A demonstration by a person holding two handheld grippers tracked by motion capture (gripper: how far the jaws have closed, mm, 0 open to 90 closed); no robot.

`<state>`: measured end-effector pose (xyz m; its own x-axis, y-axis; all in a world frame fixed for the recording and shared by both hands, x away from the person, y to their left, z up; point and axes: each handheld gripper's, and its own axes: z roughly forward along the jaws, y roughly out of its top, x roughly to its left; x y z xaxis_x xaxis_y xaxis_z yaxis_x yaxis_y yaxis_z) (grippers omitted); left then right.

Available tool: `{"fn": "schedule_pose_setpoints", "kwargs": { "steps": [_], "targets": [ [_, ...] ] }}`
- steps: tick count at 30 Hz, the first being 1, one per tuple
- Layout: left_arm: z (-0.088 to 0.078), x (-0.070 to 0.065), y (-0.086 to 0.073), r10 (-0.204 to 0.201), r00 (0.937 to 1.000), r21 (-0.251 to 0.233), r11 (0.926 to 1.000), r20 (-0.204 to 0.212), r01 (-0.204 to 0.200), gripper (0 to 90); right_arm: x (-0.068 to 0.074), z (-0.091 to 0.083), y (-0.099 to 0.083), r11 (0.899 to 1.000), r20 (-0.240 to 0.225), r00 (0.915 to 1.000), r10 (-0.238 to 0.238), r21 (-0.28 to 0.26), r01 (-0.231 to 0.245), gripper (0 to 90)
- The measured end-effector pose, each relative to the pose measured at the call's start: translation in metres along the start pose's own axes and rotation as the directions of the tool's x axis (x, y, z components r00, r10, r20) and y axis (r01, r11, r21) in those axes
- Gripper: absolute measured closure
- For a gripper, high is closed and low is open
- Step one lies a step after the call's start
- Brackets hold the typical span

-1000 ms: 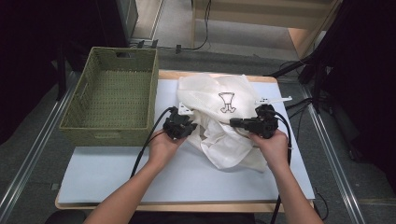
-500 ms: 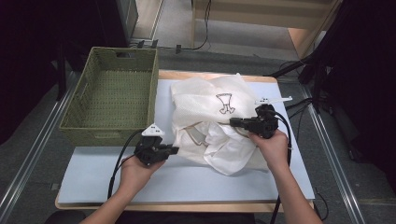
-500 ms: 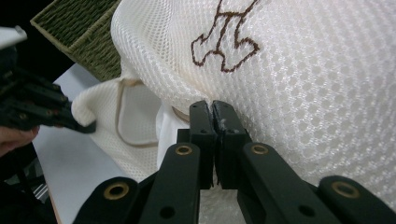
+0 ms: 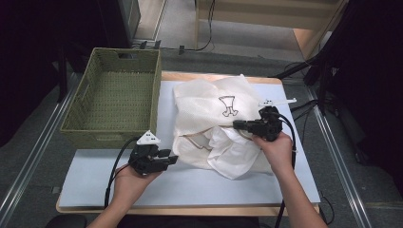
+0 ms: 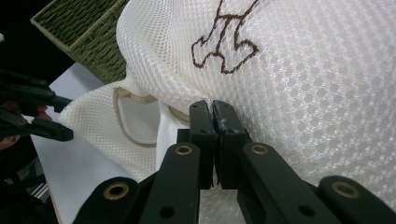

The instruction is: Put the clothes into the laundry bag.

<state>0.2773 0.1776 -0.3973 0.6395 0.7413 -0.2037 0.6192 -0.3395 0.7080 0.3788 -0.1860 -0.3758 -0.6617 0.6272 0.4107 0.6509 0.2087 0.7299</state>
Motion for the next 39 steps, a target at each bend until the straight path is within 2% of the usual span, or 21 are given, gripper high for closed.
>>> {"fn": "schedule_pose_setpoints", "kwargs": {
  "steps": [3,5,7,8,12,14,16,20,23,27,31,34,37,39],
  "targets": [
    [-0.006,-0.009,0.011,0.053,0.9984,-0.022,0.9983,-0.020,-0.053,61.3,0.000,0.000,0.000,1.000,-0.002,1.0000,0.001,-0.001,-0.001,88.9],
    [-0.010,-0.015,0.020,0.077,0.9967,-0.057,0.9953,-0.026,-0.078,62.1,0.000,0.000,0.000,1.000,-0.003,1.0000,0.003,-0.001,-0.003,88.9],
    [-0.011,-0.021,0.032,0.077,0.9969,-0.077,0.9942,0.018,-0.075,63.3,0.000,0.000,0.000,1.000,-0.005,1.0000,0.001,0.000,-0.001,88.9],
    [-0.010,-0.026,0.036,0.100,0.9945,-0.083,0.9918,0.030,-0.098,68.0,0.000,-0.001,0.000,1.000,-0.005,1.0000,-0.004,0.000,0.004,88.9],
    [0.017,-0.043,0.046,0.146,0.9852,-0.051,0.9885,0.090,-0.142,78.5,0.001,-0.001,0.001,1.000,0.001,1.0000,-0.007,0.000,0.007,88.9],
    [0.033,-0.050,0.045,0.162,0.9814,-0.032,0.9867,0.104,-0.159,85.6,0.001,-0.002,0.001,1.000,0.003,1.0000,-0.007,-0.003,0.007,88.9],
    [0.048,-0.057,0.045,0.161,0.9789,-0.024,0.9869,0.126,-0.159,90.0,0.000,-0.002,0.001,1.000,0.002,1.0000,-0.007,-0.002,0.007,88.9],
    [0.072,-0.074,0.044,0.171,0.9732,-0.011,0.9851,0.153,-0.172,90.0,0.000,-0.001,0.001,1.000,0.003,1.0000,-0.005,-0.001,0.005,88.9],
    [0.089,-0.089,0.042,0.195,0.9675,-0.008,0.9806,0.161,-0.196,90.0,0.000,-0.001,0.001,1.000,0.003,1.0000,-0.002,-0.004,0.002,88.9],
    [0.110,-0.105,0.036,0.183,0.9662,-0.008,0.9828,0.182,-0.184,90.0,0.000,-0.001,0.001,1.000,0.005,1.0000,-0.004,-0.003,0.004,88.8],
    [0.121,-0.122,0.026,0.190,0.9647,-0.020,0.9817,0.182,-0.190,90.0,0.000,-0.002,0.001,1.000,0.008,1.0000,-0.005,-0.003,0.005,88.8],
    [0.128,-0.125,0.017,0.187,0.9680,-0.006,0.9820,0.167,-0.189,90.0,0.000,-0.002,0.001,1.000,0.006,1.0000,-0.001,-0.003,0.001,88.8],
    [0.136,-0.127,0.010,0.203,0.9630,0.021,0.9774,0.177,-0.210,90.0,0.000,-0.001,0.001,1.000,0.006,1.0000,-0.003,-0.001,0.003,88.8],
    [0.140,-0.129,0.008,0.194,0.9601,0.027,0.9787,0.201,-0.203,90.0,0.001,-0.001,0.002,1.000,0.008,1.0000,-0.004,-0.001,0.004,88.7]
  ]
}}
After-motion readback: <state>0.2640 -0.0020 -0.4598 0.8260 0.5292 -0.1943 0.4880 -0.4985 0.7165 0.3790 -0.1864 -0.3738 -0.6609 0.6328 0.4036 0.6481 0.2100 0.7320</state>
